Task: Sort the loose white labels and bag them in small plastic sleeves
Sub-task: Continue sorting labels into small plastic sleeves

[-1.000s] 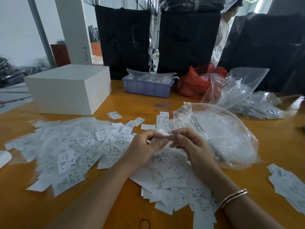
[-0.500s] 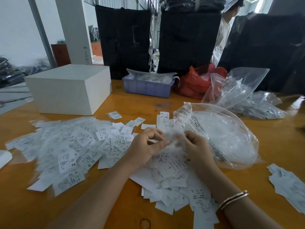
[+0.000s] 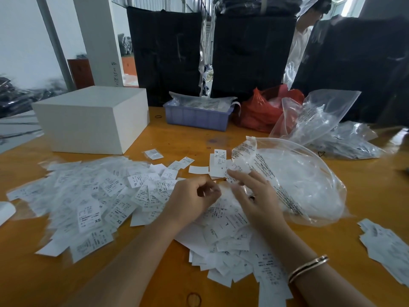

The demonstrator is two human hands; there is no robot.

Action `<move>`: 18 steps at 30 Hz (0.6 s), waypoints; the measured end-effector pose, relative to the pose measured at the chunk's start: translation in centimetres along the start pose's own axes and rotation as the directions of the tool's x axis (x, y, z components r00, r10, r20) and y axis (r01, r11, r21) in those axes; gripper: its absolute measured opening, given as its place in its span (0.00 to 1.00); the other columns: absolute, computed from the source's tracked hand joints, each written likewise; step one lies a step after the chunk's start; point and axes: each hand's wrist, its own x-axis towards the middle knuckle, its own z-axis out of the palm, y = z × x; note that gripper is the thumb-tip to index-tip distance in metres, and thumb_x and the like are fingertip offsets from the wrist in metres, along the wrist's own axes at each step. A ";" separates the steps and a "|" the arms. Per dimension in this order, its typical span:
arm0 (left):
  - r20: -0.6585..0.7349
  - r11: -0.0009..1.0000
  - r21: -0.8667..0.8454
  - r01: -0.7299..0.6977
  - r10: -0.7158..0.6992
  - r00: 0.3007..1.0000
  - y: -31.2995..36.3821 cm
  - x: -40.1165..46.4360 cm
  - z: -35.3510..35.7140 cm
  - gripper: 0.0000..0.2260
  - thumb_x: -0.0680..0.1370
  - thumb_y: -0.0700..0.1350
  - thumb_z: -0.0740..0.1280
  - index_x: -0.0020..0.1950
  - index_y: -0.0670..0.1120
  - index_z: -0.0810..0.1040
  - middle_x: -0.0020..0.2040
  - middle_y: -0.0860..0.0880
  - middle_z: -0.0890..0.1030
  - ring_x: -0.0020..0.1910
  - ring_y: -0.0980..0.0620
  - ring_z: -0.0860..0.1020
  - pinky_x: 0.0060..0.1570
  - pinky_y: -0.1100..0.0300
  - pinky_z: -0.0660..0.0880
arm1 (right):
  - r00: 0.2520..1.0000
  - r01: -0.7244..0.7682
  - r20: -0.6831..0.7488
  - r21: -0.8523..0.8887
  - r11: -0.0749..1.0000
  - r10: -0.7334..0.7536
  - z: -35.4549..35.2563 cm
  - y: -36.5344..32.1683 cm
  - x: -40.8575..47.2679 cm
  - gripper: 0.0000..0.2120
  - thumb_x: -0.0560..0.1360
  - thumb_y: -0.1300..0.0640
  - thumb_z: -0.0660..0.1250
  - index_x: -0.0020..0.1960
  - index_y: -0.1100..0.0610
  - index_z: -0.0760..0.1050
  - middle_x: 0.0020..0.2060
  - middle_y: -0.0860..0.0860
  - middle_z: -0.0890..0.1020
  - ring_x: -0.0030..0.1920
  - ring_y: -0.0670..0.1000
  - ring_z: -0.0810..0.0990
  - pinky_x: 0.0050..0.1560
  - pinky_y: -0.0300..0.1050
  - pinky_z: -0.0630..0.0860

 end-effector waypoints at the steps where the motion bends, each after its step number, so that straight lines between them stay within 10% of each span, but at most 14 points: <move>1: 0.001 1.000 0.009 0.008 -0.008 1.000 0.0 0.0 0.0 0.03 0.74 0.47 0.72 0.43 0.55 0.79 0.38 0.55 0.81 0.38 0.58 0.78 0.38 0.65 0.76 | 0.999 0.024 0.037 -0.048 0.999 -0.022 0.1 0.0 -0.1 0.17 0.75 0.45 0.62 0.63 0.45 0.74 0.47 0.32 0.72 0.55 0.42 0.72 0.61 0.49 0.69; 8: 0.018 0.996 0.089 -0.011 0.009 1.000 -0.1 0.1 0.3 0.06 0.73 0.51 0.72 0.46 0.50 0.83 0.39 0.54 0.79 0.38 0.58 0.76 0.38 0.68 0.72 | 0.979 0.194 -0.032 -0.187 0.963 -0.203 0.3 0.2 0.4 0.10 0.74 0.51 0.69 0.53 0.51 0.82 0.41 0.41 0.78 0.44 0.41 0.68 0.51 0.46 0.65; 18: -0.038 0.975 -0.214 0.055 -0.065 0.997 0.6 0.2 0.3 0.06 0.69 0.57 0.69 0.41 0.56 0.81 0.39 0.58 0.84 0.39 0.61 0.81 0.39 0.72 0.75 | 0.983 -0.084 -0.134 0.278 0.957 0.125 -0.1 0.3 0.5 0.12 0.76 0.63 0.66 0.52 0.47 0.79 0.36 0.41 0.79 0.32 0.37 0.74 0.33 0.29 0.70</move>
